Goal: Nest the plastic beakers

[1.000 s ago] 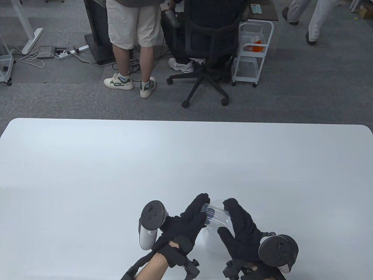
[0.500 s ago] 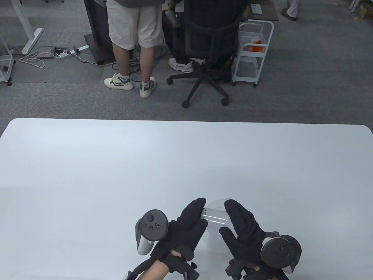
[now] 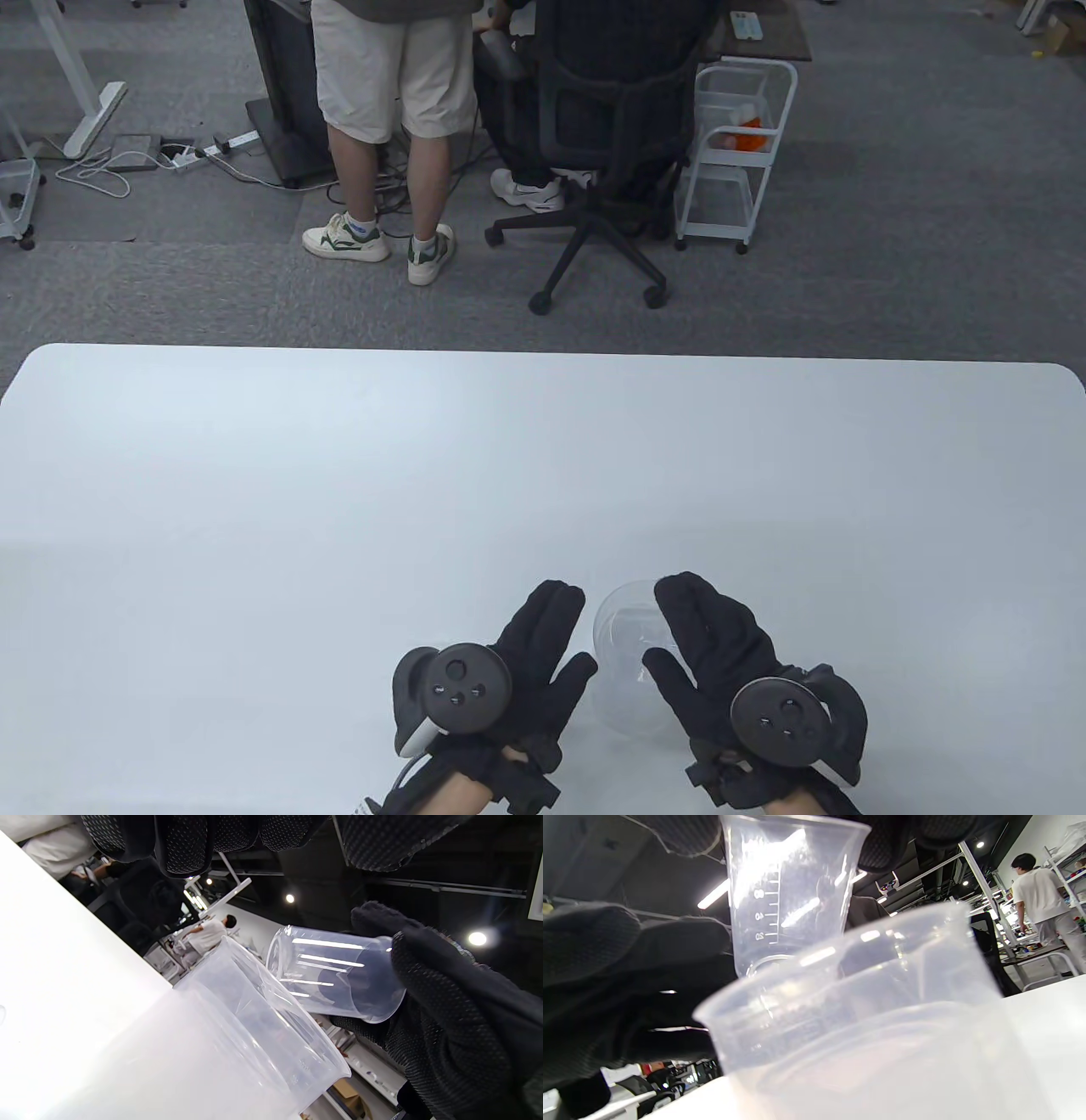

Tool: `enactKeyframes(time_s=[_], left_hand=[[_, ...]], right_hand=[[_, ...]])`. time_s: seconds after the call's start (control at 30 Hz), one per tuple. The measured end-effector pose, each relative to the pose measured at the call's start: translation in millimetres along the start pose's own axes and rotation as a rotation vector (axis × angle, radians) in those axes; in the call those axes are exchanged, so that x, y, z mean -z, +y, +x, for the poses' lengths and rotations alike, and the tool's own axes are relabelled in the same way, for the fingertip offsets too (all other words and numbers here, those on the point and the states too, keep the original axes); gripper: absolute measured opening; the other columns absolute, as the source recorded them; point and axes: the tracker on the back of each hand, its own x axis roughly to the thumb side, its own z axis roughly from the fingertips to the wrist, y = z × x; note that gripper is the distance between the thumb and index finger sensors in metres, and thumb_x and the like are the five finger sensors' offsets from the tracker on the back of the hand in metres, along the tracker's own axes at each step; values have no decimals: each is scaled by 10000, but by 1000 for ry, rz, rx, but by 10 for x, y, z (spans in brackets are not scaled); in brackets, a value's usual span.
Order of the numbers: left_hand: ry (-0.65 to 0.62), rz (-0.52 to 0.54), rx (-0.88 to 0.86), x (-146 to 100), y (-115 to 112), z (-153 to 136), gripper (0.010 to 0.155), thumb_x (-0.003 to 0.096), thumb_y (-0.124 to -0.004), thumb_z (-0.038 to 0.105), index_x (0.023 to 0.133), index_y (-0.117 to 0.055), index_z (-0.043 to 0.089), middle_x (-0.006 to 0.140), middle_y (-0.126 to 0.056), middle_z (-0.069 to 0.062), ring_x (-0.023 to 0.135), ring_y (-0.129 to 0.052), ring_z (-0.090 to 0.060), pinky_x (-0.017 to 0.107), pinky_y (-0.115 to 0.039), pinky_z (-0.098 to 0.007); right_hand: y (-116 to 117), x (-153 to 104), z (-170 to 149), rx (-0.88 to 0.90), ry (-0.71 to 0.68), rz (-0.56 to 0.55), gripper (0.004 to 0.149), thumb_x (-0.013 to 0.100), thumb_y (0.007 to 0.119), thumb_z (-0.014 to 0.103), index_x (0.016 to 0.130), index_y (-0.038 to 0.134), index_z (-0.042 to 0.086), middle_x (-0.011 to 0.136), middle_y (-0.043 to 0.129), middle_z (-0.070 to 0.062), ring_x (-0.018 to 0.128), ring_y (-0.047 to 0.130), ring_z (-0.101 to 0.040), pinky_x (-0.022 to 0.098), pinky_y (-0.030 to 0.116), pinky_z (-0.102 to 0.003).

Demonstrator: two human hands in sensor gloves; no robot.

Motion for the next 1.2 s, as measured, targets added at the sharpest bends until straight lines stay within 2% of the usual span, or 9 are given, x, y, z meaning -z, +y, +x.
enactKeyframes(time_s=[0.2, 0.3, 0.4, 0.53, 0.77, 1.03, 1.2], left_hand=[[21, -11, -4, 15, 12, -49, 684, 490, -651, 469, 1055, -455, 136, 1097, -431, -213, 963, -654, -496, 649, -628, -603], [52, -49, 15, 25, 22, -86, 694, 491, -656, 475, 1059, -438, 139, 1102, -412, -210, 971, -634, -500, 657, -614, -607], [85, -90, 87, 46, 41, -153, 703, 487, -670, 475, 1059, -442, 137, 1103, -415, -209, 975, -631, -500, 661, -607, -609], [178, -228, 229, 85, 37, -284, 722, 486, -689, 475, 1064, -417, 139, 1110, -381, -204, 995, -594, -500, 682, -571, -617], [289, -387, 403, 134, -97, -515, 730, 472, -730, 450, 1058, -422, 140, 1110, -376, -192, 1006, -576, -494, 698, -546, -614], [336, -469, 539, 174, -247, -671, 719, 458, -758, 426, 1046, -452, 147, 1106, -407, -178, 1002, -602, -479, 703, -551, -602], [362, -532, 578, 222, -322, -719, 711, 454, -769, 413, 1044, -462, 162, 1110, -423, -159, 1014, -597, -468, 711, -544, -600]], right_hand=[[85, 3, -41, -74, 14, 45, 658, 514, 712, 472, 1037, 491, 140, 1106, 558, -179, 918, 666, -437, 646, 569, -600], [113, 2, -63, -78, 24, 66, 680, 511, 708, 496, 1042, 473, 142, 1123, 529, -176, 951, 628, -451, 654, 554, -611], [107, -6, -105, -31, 38, 62, 690, 509, 709, 504, 1043, 467, 140, 1132, 511, -182, 981, 578, -474, 655, 544, -620], [50, -25, -160, 21, 50, 46, 700, 508, 707, 514, 1044, 460, 138, 1133, 507, -184, 988, 569, -478, 658, 535, -629], [-28, -73, -242, 136, 51, -3, 709, 509, 708, 517, 1043, 454, 126, 1126, 510, -197, 980, 570, -486, 652, 543, -622], [-29, -132, -342, 293, 72, -34, 712, 510, 708, 520, 1042, 455, 120, 1122, 517, -201, 977, 573, -489, 649, 547, -620], [-21, -149, -377, 311, 75, -40, 711, 510, 707, 519, 1040, 456, 117, 1120, 517, -204, 975, 572, -492, 646, 549, -619]])
